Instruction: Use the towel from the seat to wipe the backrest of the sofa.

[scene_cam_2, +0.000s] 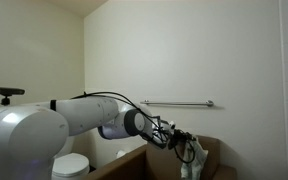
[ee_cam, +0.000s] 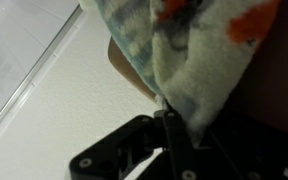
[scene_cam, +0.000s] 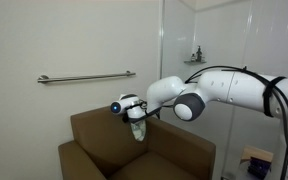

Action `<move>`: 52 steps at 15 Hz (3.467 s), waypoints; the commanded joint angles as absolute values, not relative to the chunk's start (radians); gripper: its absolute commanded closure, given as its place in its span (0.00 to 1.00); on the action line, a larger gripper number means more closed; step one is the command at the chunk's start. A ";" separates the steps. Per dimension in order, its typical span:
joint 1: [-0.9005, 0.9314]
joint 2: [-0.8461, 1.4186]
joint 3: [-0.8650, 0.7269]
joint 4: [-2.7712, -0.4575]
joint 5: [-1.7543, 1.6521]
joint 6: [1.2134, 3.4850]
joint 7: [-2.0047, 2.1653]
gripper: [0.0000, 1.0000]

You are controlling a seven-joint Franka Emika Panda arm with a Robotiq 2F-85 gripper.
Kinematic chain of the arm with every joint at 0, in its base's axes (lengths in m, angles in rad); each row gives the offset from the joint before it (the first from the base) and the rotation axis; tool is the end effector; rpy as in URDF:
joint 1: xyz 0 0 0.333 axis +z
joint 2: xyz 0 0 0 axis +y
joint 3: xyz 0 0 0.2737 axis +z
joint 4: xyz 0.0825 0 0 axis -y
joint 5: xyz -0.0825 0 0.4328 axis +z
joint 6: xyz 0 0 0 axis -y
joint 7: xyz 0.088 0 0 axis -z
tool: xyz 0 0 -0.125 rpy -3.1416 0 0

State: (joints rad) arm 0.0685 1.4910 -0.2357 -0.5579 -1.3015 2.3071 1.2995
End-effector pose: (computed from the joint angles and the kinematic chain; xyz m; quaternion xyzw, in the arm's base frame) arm 0.8341 -0.0511 0.0867 0.7956 -0.1366 0.4151 0.4196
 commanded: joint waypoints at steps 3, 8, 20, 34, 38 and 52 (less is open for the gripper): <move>0.172 1.484 -0.200 -0.558 -1.284 2.382 1.297 0.94; 0.281 1.476 -0.163 -0.532 -1.260 2.391 1.328 0.94; 0.387 1.476 -0.005 -0.505 -1.214 2.676 1.236 0.94; 0.218 1.490 -0.132 -0.505 -1.244 2.508 1.210 0.94; 0.218 1.487 -0.165 -0.504 -1.249 2.461 1.214 0.94; -0.022 1.489 -0.355 -0.515 -1.242 2.238 1.202 0.94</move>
